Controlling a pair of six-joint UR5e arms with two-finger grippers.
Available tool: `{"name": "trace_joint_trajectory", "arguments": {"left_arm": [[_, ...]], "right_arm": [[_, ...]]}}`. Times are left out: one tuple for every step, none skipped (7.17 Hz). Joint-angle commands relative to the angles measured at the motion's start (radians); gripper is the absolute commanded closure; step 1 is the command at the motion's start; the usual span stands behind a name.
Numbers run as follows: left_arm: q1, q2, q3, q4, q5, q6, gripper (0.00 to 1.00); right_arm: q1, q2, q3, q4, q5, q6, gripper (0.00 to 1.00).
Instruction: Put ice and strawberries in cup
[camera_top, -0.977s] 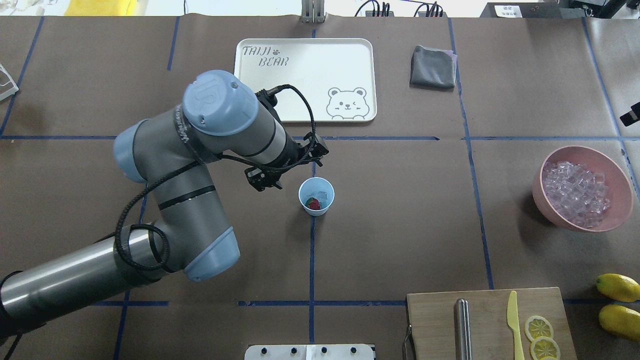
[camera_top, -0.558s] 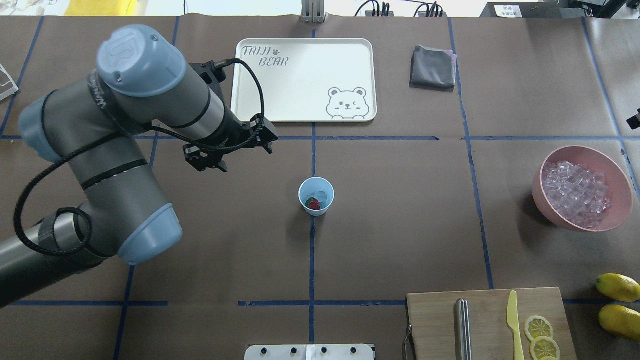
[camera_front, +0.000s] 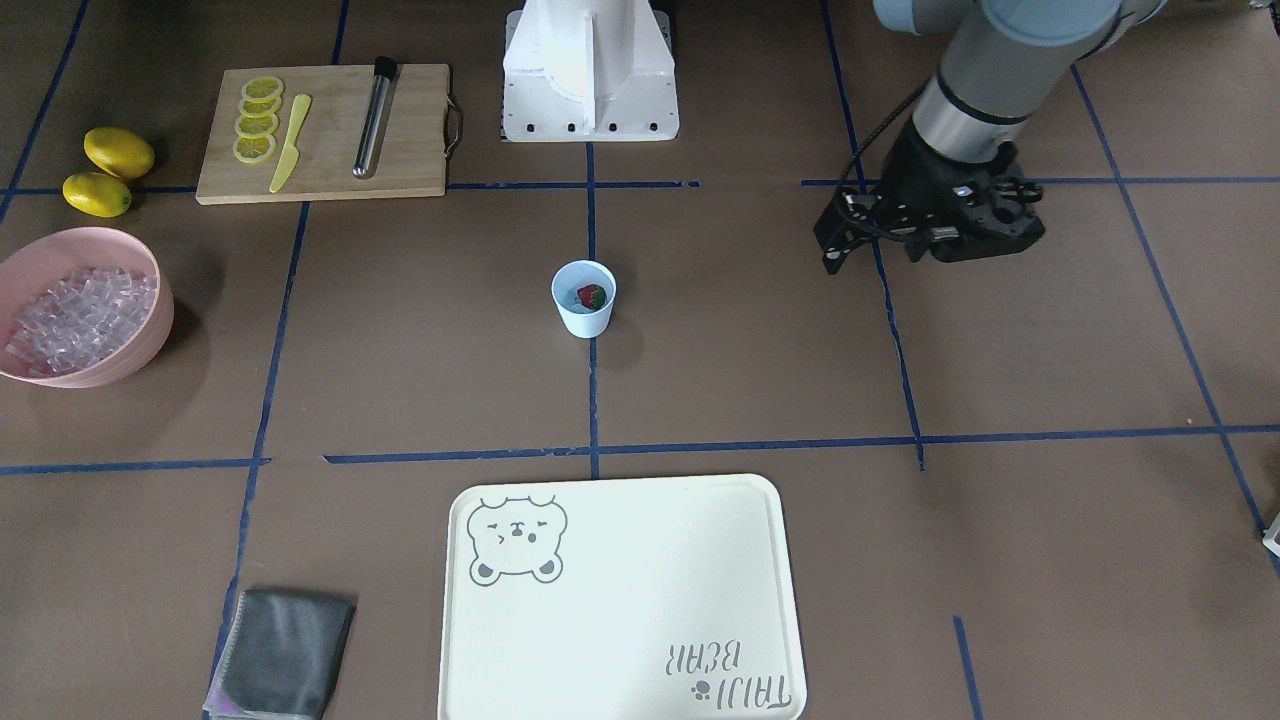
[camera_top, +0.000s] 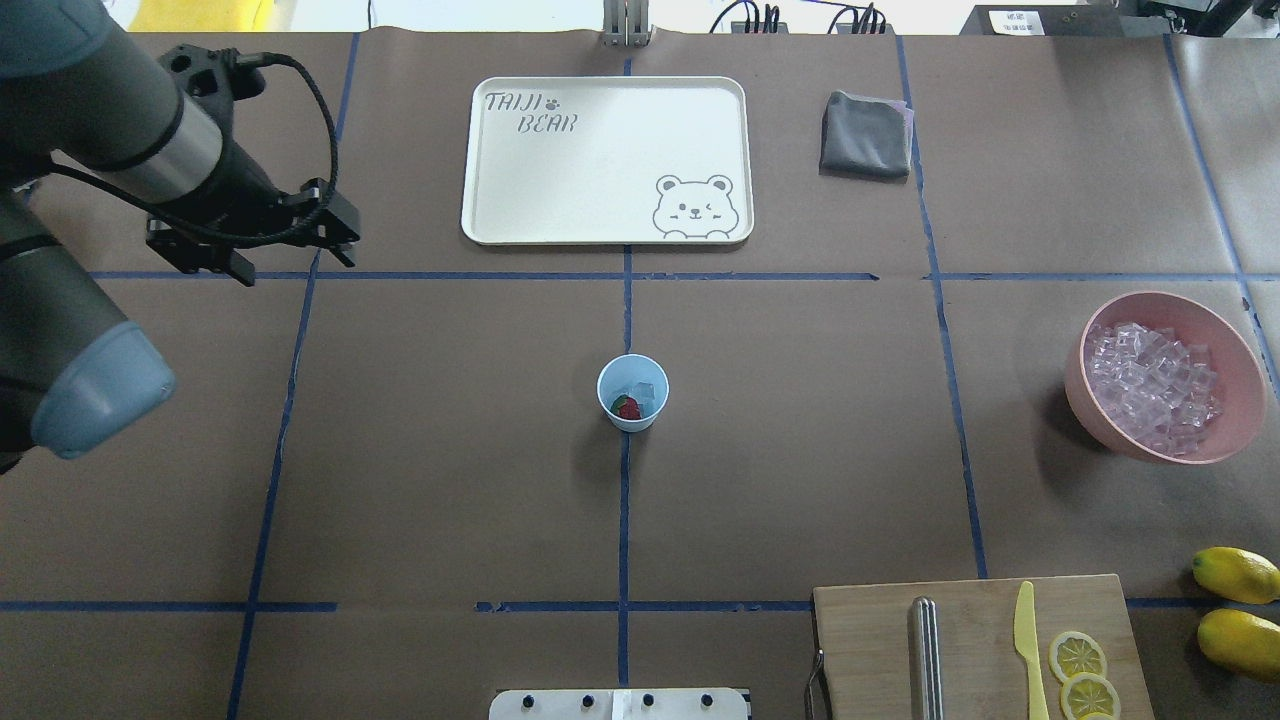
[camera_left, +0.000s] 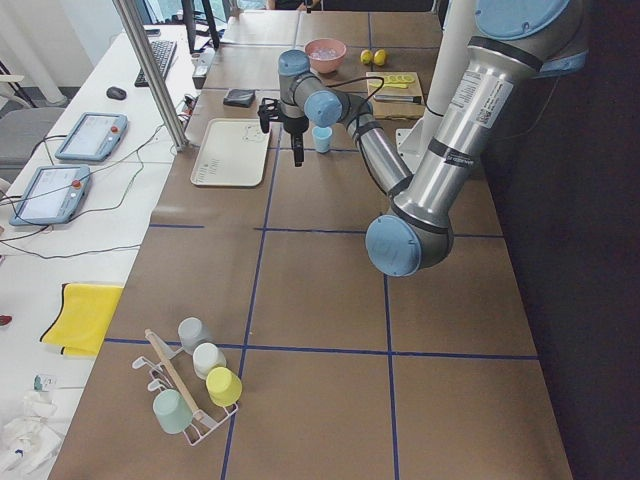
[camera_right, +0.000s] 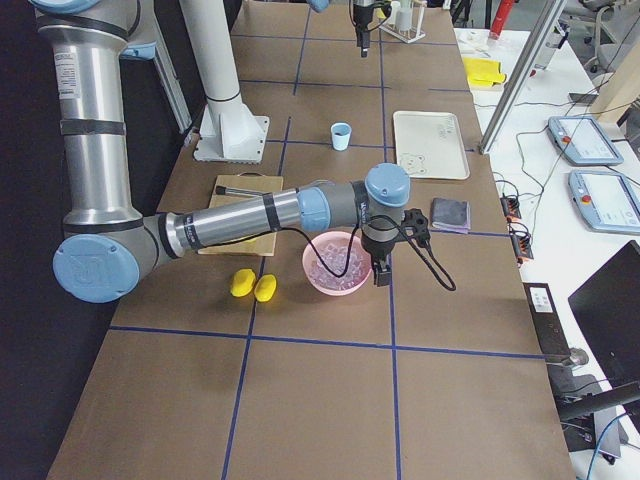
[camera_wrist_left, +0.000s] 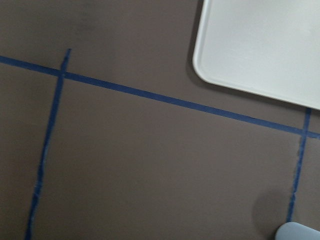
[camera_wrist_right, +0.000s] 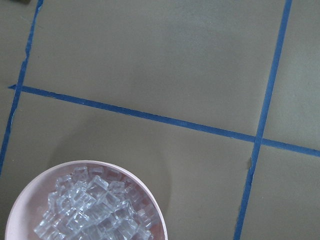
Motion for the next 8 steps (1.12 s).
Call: {"name": "trace_joint_trajectory", "arguments": {"left_arm": [[-0.128, 0.063, -0.015, 0.142, -0.009, 0.303, 0.00], [-0.171, 0.121, -0.039, 0.173, -0.010, 0.422, 0.00], [-0.243, 0.191, -0.058, 0.187, -0.010, 0.553, 0.00], [-0.310, 0.256, -0.056, 0.196, -0.012, 0.696, 0.00], [-0.373, 0.305, -0.044, 0.195, -0.028, 0.811, 0.00], [-0.438, 0.334, 0.000, 0.195, -0.068, 0.931, 0.00], [-0.514, 0.363, 0.066, 0.193, -0.113, 1.055, 0.00], [-0.579, 0.371, 0.138, 0.192, -0.139, 1.169, 0.00]], "right_arm": [[0.013, -0.016, -0.002, 0.001, 0.002, 0.000, 0.01], [0.013, -0.022, -0.002, -0.001, 0.002, 0.000, 0.01], [0.015, -0.022, -0.002, 0.001, 0.000, 0.002, 0.01], [0.015, -0.025, -0.008, 0.001, 0.002, 0.002, 0.01], [0.016, -0.038, -0.010, 0.001, 0.002, -0.003, 0.01], [0.035, -0.040, -0.026, 0.001, 0.014, -0.004, 0.01], [0.062, -0.040, -0.046, 0.001, 0.043, -0.007, 0.01], [0.075, -0.042, -0.060, 0.001, 0.043, -0.009, 0.01]]}}
